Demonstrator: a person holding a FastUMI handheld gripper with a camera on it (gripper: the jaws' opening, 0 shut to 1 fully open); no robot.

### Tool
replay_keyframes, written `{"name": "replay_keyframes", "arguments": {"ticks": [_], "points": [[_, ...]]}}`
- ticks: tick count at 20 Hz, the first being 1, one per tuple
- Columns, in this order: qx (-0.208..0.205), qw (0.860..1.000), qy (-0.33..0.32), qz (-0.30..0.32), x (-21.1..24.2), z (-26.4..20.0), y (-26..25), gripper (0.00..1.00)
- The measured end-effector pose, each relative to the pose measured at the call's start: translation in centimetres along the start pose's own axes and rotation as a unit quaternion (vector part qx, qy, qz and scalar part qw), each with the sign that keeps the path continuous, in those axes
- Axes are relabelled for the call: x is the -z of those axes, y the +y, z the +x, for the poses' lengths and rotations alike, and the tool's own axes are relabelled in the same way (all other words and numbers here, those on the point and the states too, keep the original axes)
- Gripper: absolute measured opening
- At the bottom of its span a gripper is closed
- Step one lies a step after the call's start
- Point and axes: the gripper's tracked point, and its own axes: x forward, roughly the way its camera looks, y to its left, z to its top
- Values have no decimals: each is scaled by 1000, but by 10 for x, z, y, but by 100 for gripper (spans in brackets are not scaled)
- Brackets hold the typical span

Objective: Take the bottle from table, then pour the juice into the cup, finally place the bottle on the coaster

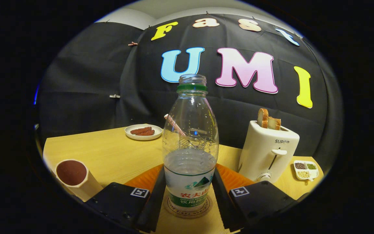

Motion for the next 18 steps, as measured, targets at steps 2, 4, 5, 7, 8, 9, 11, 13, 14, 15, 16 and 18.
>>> {"name": "replay_keyframes", "arguments": {"ticks": [2, 4, 5, 7, 8, 9, 11, 13, 14, 15, 16, 18], "points": [[-10, 1000, -6, -3, 2, 2, 6, 76], [-12, 1000, -12, -7, 1, 3, 7, 77], [-11, 1000, -11, -5, 3, 4, 5, 77], [-10, 1000, -10, 2, 4, 4, 3, 77], [-9, 1000, -7, 7, 4, 4, 2, 77], [-6, 1000, -5, 10, 6, 5, 0, 78], [-2, 1000, 4, 10, 9, 5, -4, 79], [-8, 1000, 10, 16, 12, 3, -1, 82], [-7, 1000, 11, 13, 11, 2, -2, 83], [-6, 1000, 10, 9, 10, 1, -3, 87], [-6, 1000, 10, 6, 10, 0, -2, 89], [-9, 1000, 12, 0, 9, -3, 0, 98]]}}
